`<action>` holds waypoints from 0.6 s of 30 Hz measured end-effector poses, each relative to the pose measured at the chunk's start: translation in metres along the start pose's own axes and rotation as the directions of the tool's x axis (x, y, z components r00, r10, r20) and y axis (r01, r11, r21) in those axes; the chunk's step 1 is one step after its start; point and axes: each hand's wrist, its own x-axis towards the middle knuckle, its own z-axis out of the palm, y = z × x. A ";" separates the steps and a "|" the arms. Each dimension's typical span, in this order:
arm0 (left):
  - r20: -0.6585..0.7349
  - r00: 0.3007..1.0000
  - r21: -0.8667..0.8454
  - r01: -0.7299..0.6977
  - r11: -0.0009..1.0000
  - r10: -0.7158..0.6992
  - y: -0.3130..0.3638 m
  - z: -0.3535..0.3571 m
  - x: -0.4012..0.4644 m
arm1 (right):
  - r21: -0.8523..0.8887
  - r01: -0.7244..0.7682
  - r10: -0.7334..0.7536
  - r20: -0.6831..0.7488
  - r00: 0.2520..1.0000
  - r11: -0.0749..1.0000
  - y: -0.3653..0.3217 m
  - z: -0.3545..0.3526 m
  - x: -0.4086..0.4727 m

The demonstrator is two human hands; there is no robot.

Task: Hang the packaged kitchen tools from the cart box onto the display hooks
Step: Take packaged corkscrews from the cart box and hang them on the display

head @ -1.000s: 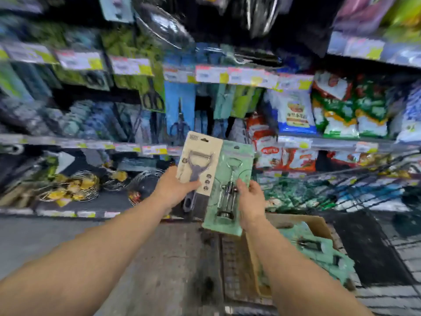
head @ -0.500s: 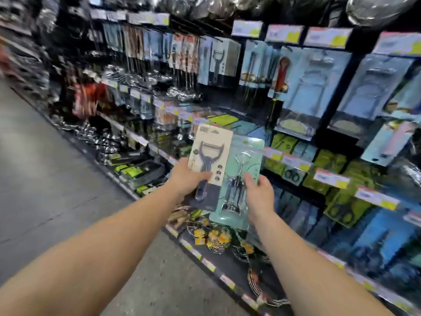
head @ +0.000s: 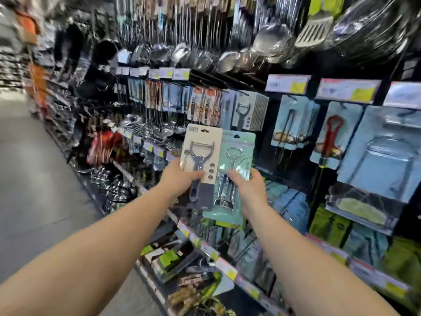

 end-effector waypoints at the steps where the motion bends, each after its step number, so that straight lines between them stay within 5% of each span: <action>1: -0.009 1.000 -0.003 -0.011 1.000 0.011 0.006 0.004 0.016 | 0.004 0.012 -0.012 -0.003 1.000 1.000 -0.004 0.004 0.019; 18: 0.103 0.972 -0.191 -0.190 0.963 0.212 0.035 0.055 0.226 | -0.004 0.127 -0.126 -0.196 0.972 0.992 0.013 0.029 0.184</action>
